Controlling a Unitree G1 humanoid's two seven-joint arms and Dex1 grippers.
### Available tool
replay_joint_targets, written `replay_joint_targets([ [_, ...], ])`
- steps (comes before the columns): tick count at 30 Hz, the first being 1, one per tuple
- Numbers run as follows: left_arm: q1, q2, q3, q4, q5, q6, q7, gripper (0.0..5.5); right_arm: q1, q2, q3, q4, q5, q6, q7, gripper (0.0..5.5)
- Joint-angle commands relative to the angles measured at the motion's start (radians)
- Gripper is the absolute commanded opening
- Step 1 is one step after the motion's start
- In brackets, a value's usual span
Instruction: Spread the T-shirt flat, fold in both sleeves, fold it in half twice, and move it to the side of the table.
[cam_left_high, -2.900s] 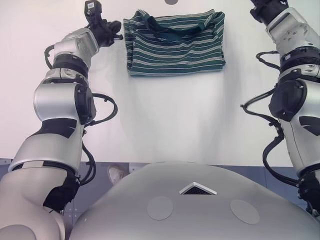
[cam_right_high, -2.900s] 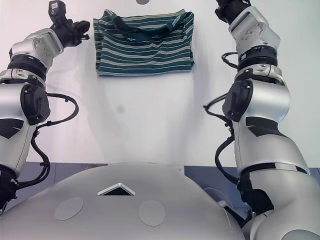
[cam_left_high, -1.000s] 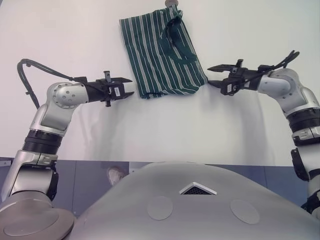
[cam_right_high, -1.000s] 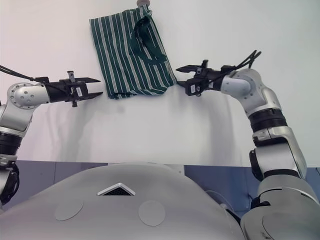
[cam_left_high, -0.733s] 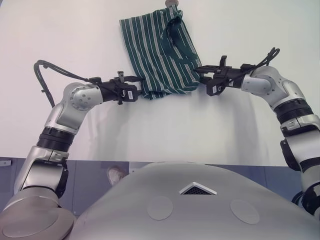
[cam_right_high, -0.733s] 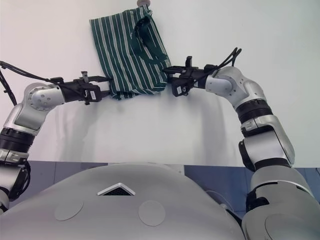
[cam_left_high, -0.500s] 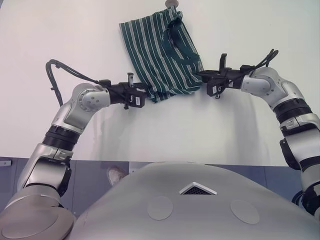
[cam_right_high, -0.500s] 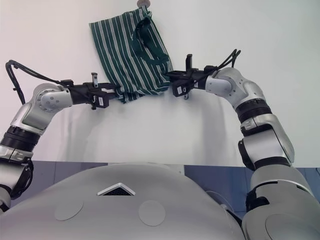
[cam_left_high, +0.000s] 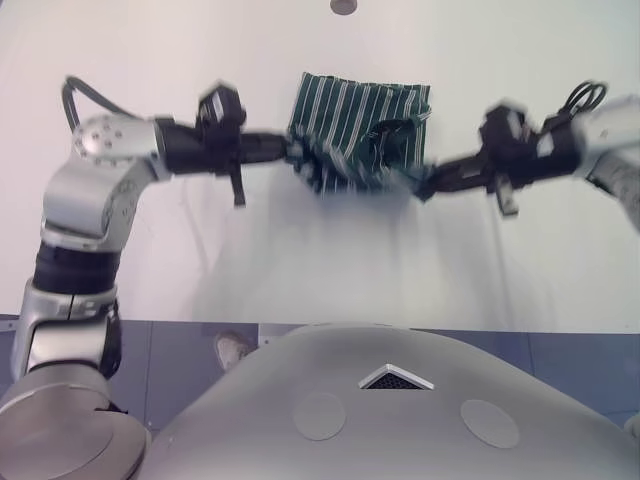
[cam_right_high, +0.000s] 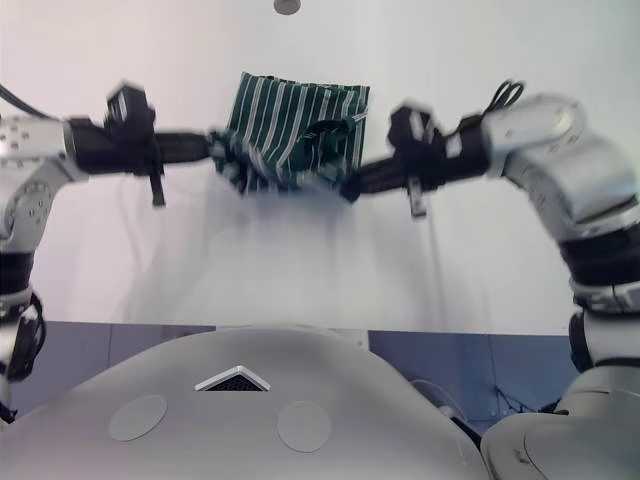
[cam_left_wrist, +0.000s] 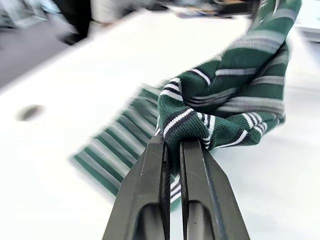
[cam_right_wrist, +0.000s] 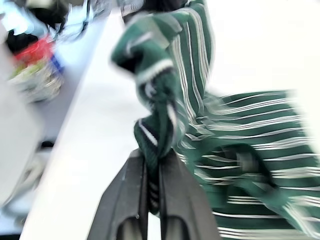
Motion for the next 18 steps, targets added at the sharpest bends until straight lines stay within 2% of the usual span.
replay_joint_targets([
  [1,-0.120,-0.106,-0.031,0.176,0.099,-0.037,0.094,0.05,-0.095,0.121,-0.025,0.212,-0.043,0.091,-0.050,0.06],
  [5,-0.244,-0.206,-0.092,0.427,0.263,-0.085,0.219,0.05,-0.176,0.268,-0.024,0.412,-0.168,0.070,-0.150,0.06],
  [6,-0.267,-0.230,-0.094,0.470,0.282,-0.095,0.240,0.44,-0.192,0.301,-0.034,0.463,-0.191,0.062,-0.176,0.46],
  [7,-0.290,-0.253,-0.101,0.517,0.307,-0.109,0.262,0.60,-0.206,0.327,-0.043,0.514,-0.215,0.058,-0.198,0.64],
  [8,-0.308,-0.273,-0.106,0.556,0.326,-0.121,0.273,0.65,-0.214,0.344,-0.048,0.552,-0.237,0.053,-0.211,0.85],
  [10,-0.345,-0.318,-0.101,0.645,0.361,-0.145,0.328,0.65,-0.216,0.364,-0.058,0.615,-0.288,0.034,-0.250,0.90],
  [12,-0.371,-0.347,-0.076,0.721,0.380,-0.146,0.388,0.65,-0.230,0.376,-0.102,0.692,-0.328,0.007,-0.323,0.90],
  [16,-0.411,-0.345,0.040,0.839,0.359,-0.132,0.507,0.65,-0.320,0.403,-0.254,0.939,-0.395,-0.195,-0.586,0.90],
  [18,-0.418,-0.337,0.078,0.874,0.353,-0.141,0.525,0.65,-0.320,0.451,-0.260,0.895,-0.411,-0.269,-0.568,0.90],
])
